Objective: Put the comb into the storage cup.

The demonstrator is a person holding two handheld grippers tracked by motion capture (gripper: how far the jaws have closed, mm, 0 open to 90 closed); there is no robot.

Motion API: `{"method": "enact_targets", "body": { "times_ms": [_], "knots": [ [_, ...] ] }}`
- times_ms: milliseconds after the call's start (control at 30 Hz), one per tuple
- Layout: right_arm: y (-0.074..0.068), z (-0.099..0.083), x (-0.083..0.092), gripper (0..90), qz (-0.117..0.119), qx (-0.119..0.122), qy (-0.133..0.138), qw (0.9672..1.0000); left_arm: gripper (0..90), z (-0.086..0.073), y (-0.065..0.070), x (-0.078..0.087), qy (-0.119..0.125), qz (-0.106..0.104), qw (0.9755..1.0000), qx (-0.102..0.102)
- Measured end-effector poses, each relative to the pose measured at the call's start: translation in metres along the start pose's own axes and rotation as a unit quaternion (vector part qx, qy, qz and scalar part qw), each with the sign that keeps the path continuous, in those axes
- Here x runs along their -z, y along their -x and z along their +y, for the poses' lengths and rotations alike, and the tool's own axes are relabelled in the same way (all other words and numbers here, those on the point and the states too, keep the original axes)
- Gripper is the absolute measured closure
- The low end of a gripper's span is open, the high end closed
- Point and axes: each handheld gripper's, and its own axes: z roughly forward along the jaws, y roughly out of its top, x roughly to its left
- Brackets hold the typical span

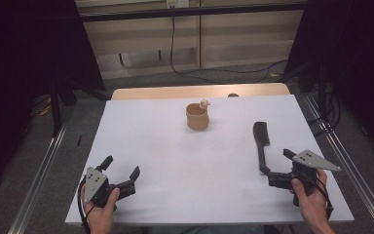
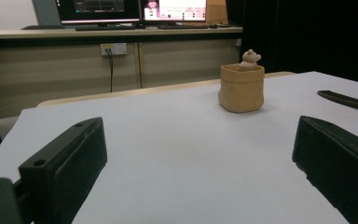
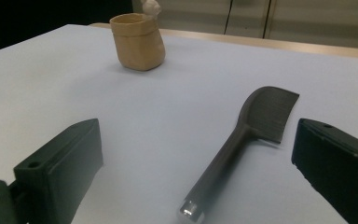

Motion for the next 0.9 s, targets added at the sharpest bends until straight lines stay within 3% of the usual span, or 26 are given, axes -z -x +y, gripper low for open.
{"method": "enact_targets", "body": {
  "times_ms": [400,667,900],
  "knots": [
    [0.007,0.028,-0.004,0.7,0.005,-0.020,-0.008,0.9998,3.1,0.000,-0.002,-0.001,0.000,-0.003,1.0000,0.005],
    [0.011,0.022,-0.024,2.2,0.018,-0.024,-0.045,0.9985,3.1,-0.001,-0.003,-0.002,-0.002,-0.005,1.0000,0.003],
    [0.015,0.032,-0.035,2.4,0.018,-0.033,-0.059,0.9976,3.1,-0.001,-0.003,-0.002,-0.003,-0.005,1.0000,0.005]
  ]
}}
